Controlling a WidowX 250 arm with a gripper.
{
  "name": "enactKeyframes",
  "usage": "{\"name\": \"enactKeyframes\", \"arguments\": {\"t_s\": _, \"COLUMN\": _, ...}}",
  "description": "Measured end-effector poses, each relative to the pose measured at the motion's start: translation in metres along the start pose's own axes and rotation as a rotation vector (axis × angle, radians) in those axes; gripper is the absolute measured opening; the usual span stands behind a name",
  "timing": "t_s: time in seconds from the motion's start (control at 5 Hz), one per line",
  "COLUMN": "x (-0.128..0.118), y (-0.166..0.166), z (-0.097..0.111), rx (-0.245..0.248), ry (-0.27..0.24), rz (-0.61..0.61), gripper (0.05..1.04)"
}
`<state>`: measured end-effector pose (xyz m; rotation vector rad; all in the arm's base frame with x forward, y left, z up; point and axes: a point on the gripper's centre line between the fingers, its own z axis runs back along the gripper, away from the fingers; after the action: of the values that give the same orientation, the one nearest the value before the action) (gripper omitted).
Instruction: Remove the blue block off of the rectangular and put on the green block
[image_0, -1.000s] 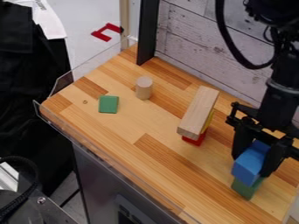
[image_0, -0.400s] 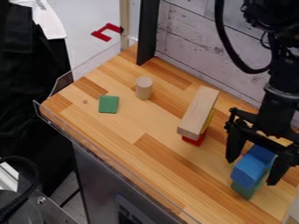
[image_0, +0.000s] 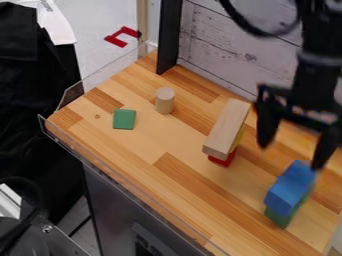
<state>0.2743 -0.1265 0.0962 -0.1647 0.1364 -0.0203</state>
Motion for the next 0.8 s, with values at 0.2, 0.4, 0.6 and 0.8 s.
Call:
{"name": "enactKeyframes", "arguments": {"t_s": 0.2, "x": 0.002, "y": 0.011, "z": 0.030, "rx": 0.014, "ry": -0.053, "rz": 0.031, "gripper": 0.999}}
{"name": "enactKeyframes", "arguments": {"t_s": 0.4, "x": 0.010, "y": 0.028, "z": 0.043, "rx": 0.025, "ry": -0.076, "rz": 0.071, "gripper": 0.999}}
{"name": "enactKeyframes", "arguments": {"t_s": 0.6, "x": 0.015, "y": 0.049, "z": 0.052, "rx": 0.029, "ry": -0.087, "rz": 0.116, "gripper": 0.999}}
{"name": "enactKeyframes", "arguments": {"t_s": 0.8, "x": 0.021, "y": 0.069, "z": 0.053, "rx": 0.024, "ry": -0.097, "rz": 0.161, "gripper": 0.999}}
